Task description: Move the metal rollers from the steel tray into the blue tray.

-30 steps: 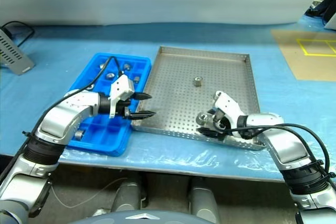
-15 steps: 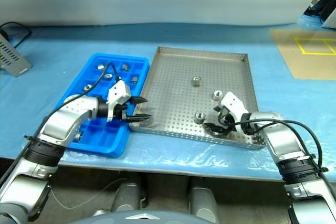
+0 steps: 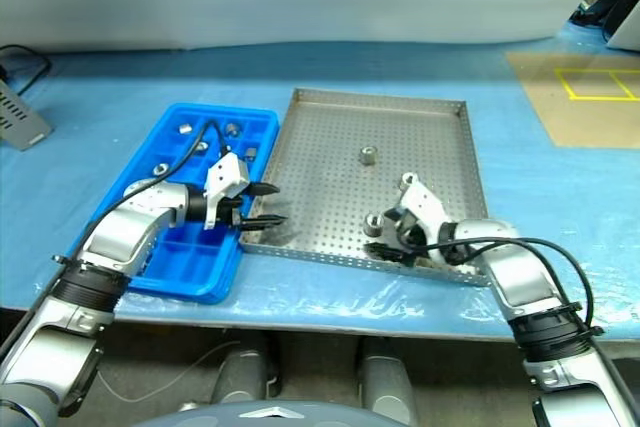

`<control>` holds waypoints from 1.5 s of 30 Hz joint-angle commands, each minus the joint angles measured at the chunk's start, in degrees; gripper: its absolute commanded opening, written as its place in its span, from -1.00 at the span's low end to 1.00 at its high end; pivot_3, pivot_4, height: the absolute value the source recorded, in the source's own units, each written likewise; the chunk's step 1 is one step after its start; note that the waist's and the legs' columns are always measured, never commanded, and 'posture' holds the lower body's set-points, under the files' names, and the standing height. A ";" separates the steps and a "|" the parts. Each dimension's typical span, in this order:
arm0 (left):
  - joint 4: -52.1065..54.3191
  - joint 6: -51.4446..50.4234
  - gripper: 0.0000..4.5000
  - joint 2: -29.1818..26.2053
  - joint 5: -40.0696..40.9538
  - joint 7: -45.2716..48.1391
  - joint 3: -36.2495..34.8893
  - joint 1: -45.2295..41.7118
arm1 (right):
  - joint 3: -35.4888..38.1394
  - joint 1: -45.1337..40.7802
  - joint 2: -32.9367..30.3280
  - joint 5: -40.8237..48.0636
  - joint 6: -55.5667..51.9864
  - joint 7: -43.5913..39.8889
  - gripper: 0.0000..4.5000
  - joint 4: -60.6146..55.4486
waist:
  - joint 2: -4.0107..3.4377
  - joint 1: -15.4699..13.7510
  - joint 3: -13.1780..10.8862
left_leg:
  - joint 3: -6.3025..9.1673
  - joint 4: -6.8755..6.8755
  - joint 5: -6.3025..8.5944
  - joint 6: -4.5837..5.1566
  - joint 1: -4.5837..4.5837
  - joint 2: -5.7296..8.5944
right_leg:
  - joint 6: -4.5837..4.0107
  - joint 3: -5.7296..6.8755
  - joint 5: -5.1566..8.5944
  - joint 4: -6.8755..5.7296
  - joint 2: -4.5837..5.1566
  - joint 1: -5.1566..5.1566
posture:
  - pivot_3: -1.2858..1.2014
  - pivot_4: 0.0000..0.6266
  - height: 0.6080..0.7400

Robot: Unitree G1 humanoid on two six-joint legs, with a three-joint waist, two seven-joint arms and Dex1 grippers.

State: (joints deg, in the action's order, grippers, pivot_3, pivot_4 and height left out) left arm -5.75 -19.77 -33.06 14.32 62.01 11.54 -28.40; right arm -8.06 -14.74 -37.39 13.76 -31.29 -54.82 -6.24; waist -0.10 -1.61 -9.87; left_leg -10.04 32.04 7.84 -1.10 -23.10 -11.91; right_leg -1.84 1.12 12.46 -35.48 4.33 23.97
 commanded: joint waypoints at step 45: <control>6.43 -3.97 0.58 0.07 0.03 -2.18 -1.02 1.52 | 1.56 -1.21 0.14 2.13 4.53 -1.40 -0.03 0.01 | 0.00 -0.79 0.00 | -0.01 -0.02 0.02 0.03 -0.05 -0.01 | 0.01 0.01 0.00 0.07 0.01 0.02 | -0.07 -0.52 1.00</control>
State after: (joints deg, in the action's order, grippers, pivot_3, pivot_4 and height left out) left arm -1.26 -23.25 -32.65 13.85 60.00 11.50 -26.86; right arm -6.76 -15.07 -37.30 15.41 -26.84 -56.04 -4.05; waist -0.10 -2.39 -9.88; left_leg -10.05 32.01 7.86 -1.08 -23.15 -11.91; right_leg -1.83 1.12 12.47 -35.41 4.34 23.99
